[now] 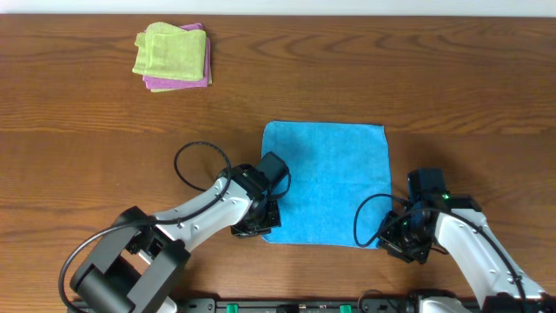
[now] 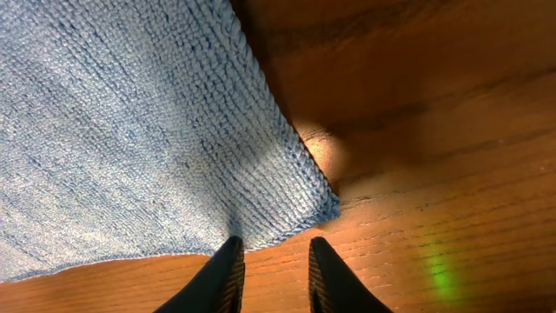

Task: Fold the cloth

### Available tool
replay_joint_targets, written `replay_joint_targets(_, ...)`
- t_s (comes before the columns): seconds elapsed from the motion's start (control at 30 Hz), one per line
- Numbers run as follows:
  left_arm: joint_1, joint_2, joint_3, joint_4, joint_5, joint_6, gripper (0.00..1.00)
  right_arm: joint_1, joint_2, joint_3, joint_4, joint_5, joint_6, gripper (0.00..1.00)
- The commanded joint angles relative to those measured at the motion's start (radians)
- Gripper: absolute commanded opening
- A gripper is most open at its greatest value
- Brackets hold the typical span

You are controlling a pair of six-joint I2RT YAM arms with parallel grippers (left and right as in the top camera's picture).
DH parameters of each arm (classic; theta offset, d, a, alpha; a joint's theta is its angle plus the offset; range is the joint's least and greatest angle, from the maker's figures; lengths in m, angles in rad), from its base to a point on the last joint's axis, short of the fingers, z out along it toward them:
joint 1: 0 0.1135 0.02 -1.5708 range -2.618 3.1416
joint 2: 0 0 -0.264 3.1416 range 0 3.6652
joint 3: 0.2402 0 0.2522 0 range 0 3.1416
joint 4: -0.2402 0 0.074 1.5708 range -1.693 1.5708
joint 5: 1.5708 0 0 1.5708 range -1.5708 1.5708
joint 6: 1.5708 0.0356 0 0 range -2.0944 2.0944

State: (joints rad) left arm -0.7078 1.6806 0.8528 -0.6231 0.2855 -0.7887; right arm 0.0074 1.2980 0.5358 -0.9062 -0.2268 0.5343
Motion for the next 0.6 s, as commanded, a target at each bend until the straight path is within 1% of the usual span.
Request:
replay_joint_targets(0.0, 0.003, 0.019, -0.006, 0.000, -0.024, -0.002, 0.06, -0.004, 0.004, 0.014, 0.001, 0.013, 0.011, 0.25)
replay_joint_targets(0.13, 0.003, 0.019, -0.006, 0.001, -0.024, -0.002, 0.06, -0.004, 0.004, 0.014, 0.002, 0.013, 0.012, 0.24)
replay_joint_targets(0.2, 0.003, 0.019, -0.006, 0.001, -0.023, -0.002, 0.06, -0.004, 0.004, 0.014, 0.003, 0.022, 0.029, 0.13)
replay_joint_targets(0.23, 0.003, 0.019, -0.006, 0.001, -0.023, -0.002, 0.06, -0.004, 0.004, 0.014, 0.007, 0.030, 0.040, 0.15)
replay_joint_targets(0.27, 0.003, 0.019, -0.006, 0.000, -0.023, -0.002, 0.06, -0.005, 0.004, 0.014, 0.009, 0.035, 0.048, 0.25)
replay_joint_targets(0.33, 0.003, 0.019, -0.006, 0.000, -0.023, -0.002, 0.06, -0.004, 0.004, 0.014, 0.007, 0.044, 0.063, 0.76)
replay_joint_targets(0.37, 0.003, 0.019, -0.006, 0.000, -0.023, -0.002, 0.06, -0.004, 0.004, 0.014, 0.006, 0.047, 0.066, 0.94)
replay_joint_targets(0.47, 0.003, 0.019, -0.006, 0.000, -0.023, -0.002, 0.06, -0.004, 0.004, 0.014, -0.003, 0.071, 0.106, 0.96)
replay_joint_targets(0.5, 0.003, 0.019, -0.006, 0.000, -0.023, -0.002, 0.06, -0.004, 0.004, 0.013, -0.002, 0.080, 0.120, 0.95)
replay_joint_targets(0.57, 0.003, 0.019, -0.006, 0.000, -0.023, -0.001, 0.06, -0.004, 0.004, 0.012, 0.001, 0.105, 0.164, 0.87)
